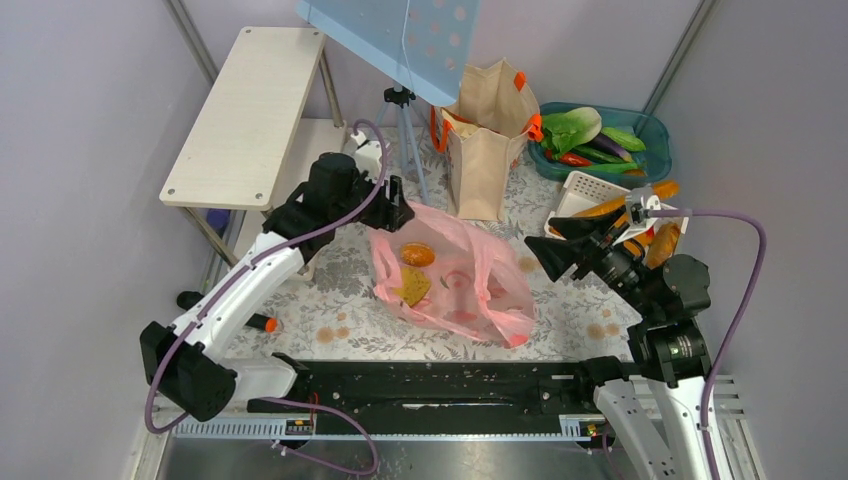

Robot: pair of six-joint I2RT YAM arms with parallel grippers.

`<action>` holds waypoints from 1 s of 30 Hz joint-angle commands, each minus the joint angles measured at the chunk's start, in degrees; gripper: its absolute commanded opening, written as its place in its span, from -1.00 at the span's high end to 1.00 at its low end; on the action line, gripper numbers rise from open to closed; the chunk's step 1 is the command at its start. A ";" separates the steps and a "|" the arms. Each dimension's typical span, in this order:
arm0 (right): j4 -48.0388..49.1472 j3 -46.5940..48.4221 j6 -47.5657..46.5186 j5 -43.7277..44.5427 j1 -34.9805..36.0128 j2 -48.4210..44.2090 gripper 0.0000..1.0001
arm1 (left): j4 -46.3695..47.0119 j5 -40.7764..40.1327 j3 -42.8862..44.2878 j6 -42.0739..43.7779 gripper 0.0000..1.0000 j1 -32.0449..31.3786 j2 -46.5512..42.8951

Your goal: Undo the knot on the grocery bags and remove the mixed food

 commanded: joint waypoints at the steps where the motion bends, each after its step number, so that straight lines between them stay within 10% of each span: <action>1: -1.37 1.02 0.02 -3.67 1.03 -0.56 -0.65 | -0.85 -4.55 1.26 0.07 -0.48 -0.22 -5.59; 5: -1.55 0.58 -0.36 -2.81 1.33 0.44 -0.61 | -4.42 -9.10 -0.88 -3.07 -0.98 -1.19 -11.74; 15: -2.16 0.21 -6.59 9.49 13.10 5.56 -0.55 | -14.61 -19.67 -6.24 -11.54 -0.98 -10.10 -18.37; 30: 2.05 6.66 -14.81 21.54 40.03 18.67 -0.53 | -4.43 -14.54 -14.86 -11.27 -0.93 -5.86 -12.39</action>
